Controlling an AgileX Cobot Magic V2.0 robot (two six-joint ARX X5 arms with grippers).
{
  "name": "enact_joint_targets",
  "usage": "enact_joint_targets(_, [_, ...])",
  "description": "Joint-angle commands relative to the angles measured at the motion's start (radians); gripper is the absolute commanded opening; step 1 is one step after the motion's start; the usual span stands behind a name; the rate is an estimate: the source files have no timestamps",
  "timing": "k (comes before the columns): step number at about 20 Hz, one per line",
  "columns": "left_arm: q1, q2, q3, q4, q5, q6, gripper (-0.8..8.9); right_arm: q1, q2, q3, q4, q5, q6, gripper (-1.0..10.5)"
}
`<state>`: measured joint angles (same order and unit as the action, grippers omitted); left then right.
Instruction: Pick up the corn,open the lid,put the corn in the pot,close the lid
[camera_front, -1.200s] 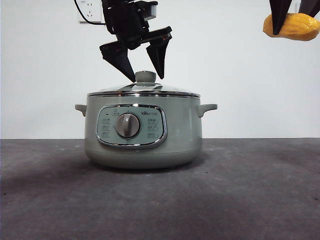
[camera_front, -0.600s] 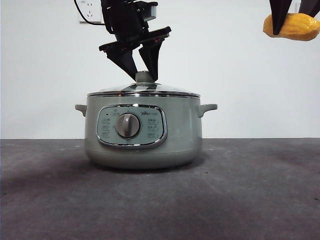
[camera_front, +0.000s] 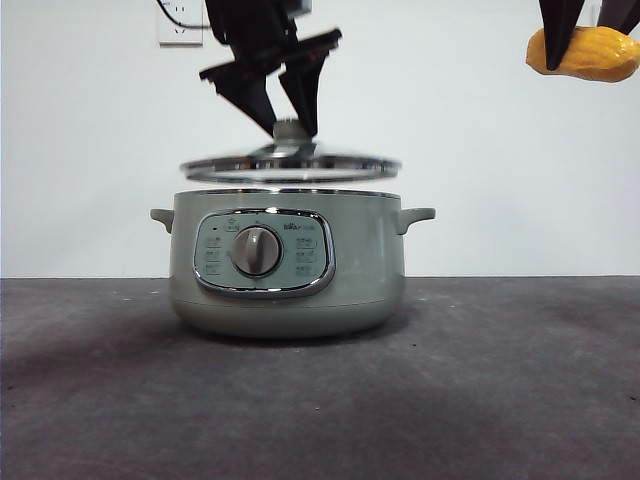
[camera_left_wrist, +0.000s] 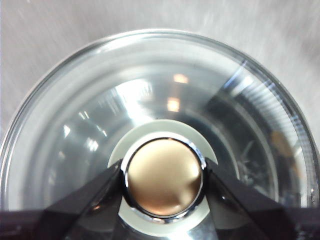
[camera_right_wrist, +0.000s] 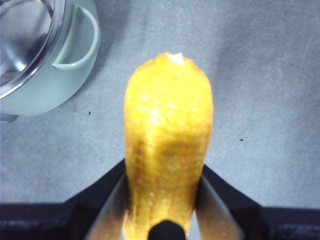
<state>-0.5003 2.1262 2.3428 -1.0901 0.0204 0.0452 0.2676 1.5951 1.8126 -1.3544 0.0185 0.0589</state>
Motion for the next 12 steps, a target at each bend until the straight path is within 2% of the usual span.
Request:
enact_joint_targets(1, [0.006, -0.008, 0.057, -0.005, 0.005, 0.011, -0.13, 0.001, -0.003, 0.000, -0.014, 0.000, -0.007, -0.1])
enact_joint_targets(6, [0.036, -0.009, 0.148, -0.065, -0.024, 0.016, -0.13, 0.003, -0.003, 0.000, 0.084, -0.026, 0.016, -0.1])
enact_joint_targets(12, [0.142, -0.014, 0.188, -0.128, -0.021, 0.020, -0.13, 0.093, 0.006, 0.000, 0.263, -0.057, 0.046, -0.1])
